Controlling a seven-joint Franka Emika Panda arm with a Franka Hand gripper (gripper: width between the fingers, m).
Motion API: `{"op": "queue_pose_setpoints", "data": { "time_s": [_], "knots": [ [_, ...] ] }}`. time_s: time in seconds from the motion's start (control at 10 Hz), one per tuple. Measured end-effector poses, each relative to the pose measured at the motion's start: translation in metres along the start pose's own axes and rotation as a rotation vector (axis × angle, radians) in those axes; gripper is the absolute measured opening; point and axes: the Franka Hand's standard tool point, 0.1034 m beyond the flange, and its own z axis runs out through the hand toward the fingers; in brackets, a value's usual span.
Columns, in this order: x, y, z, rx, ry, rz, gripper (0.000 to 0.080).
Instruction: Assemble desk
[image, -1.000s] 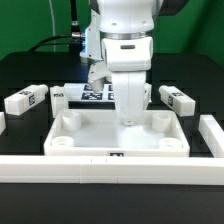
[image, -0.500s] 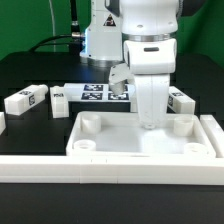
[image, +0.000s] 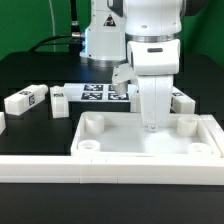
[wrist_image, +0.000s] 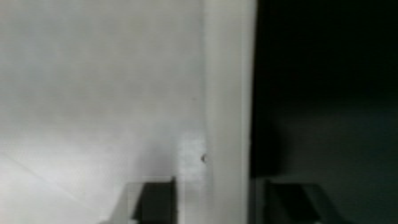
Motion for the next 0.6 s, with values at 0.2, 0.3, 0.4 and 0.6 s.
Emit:
{"op": "queue_pose_setpoints", "data": {
  "time_s": [0.2, 0.3, 0.4, 0.6],
  "knots": [
    [0.000, 0.000, 0.000, 0.000, 0.000, 0.001, 0.0539],
    [-0.001, 0.000, 0.000, 0.000, 0.000, 0.001, 0.0614],
    [-0.001, 0.000, -0.001, 0.000, -0.001, 0.004, 0.0614],
    [0.000, 0.001, -0.020, -0.018, -0.006, 0.064, 0.0648]
  ]
}}
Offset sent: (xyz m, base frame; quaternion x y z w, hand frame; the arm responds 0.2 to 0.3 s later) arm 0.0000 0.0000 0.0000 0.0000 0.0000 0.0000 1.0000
